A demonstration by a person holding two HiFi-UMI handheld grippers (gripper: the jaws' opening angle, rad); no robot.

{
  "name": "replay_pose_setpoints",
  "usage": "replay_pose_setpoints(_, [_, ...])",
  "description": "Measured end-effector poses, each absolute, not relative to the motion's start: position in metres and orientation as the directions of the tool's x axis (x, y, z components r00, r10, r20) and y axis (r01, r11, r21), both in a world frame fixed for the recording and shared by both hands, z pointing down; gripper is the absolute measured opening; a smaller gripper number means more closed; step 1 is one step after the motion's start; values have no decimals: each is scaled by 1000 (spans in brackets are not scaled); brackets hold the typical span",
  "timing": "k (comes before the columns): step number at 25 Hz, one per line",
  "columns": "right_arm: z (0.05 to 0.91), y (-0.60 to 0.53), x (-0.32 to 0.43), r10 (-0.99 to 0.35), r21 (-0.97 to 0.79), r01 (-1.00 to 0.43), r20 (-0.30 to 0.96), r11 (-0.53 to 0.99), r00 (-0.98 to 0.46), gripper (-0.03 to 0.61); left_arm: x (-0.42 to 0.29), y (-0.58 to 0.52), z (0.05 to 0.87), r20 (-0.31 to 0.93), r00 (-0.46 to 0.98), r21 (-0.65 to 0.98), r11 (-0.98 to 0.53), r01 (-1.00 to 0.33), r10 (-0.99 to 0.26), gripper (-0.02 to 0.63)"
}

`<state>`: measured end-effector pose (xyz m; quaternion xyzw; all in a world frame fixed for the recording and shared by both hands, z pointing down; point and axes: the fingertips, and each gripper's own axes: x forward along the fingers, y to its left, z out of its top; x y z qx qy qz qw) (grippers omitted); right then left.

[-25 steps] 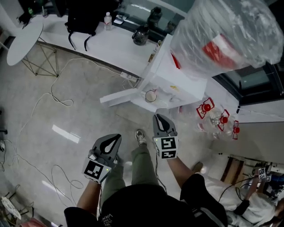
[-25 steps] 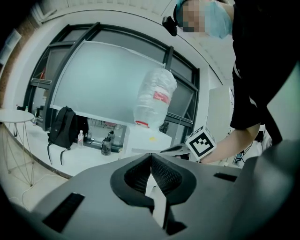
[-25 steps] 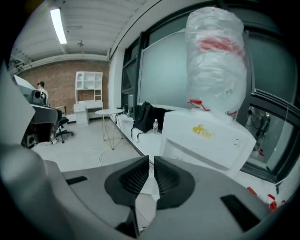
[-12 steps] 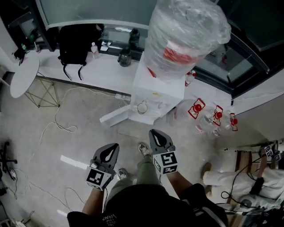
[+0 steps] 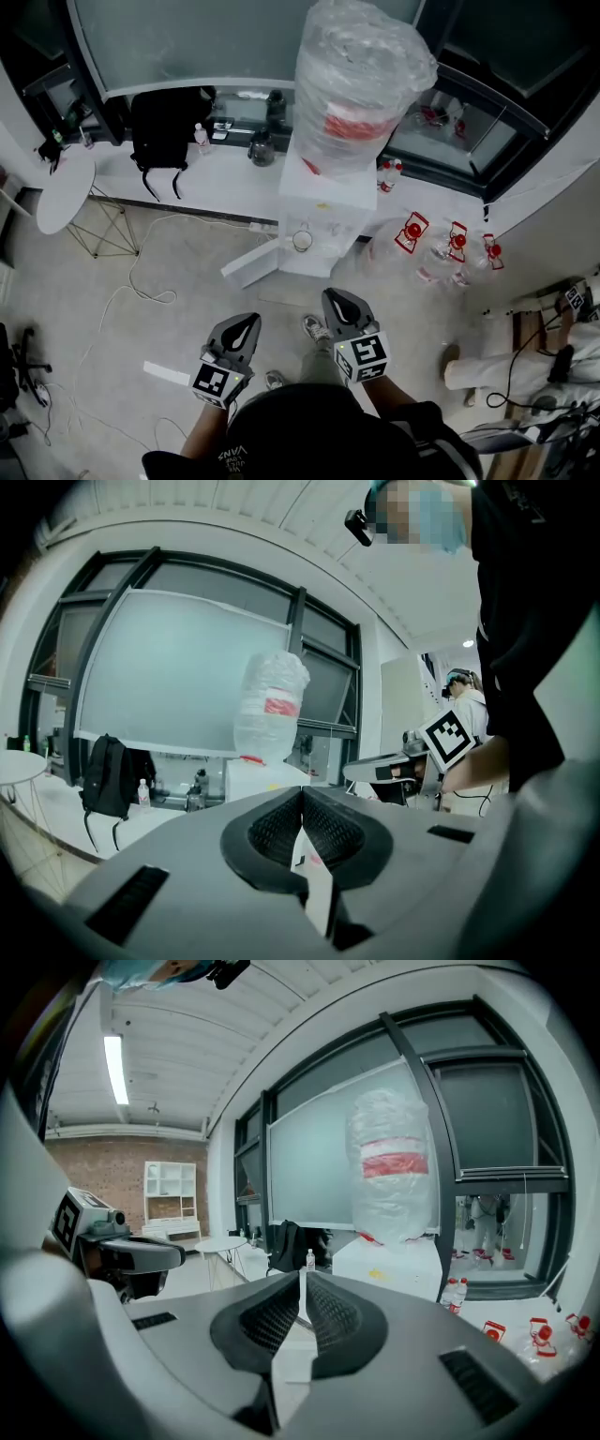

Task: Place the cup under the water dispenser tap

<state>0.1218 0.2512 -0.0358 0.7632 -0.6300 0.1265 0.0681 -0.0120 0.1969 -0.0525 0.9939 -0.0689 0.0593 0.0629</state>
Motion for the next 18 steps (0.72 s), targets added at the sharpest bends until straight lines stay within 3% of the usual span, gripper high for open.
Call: replay_pose_setpoints(18, [-51, 317, 84, -946, -79, -968, 246, -237, 212, 48, -47, 225, -67, 124, 987, 72, -991, -115, -106, 20])
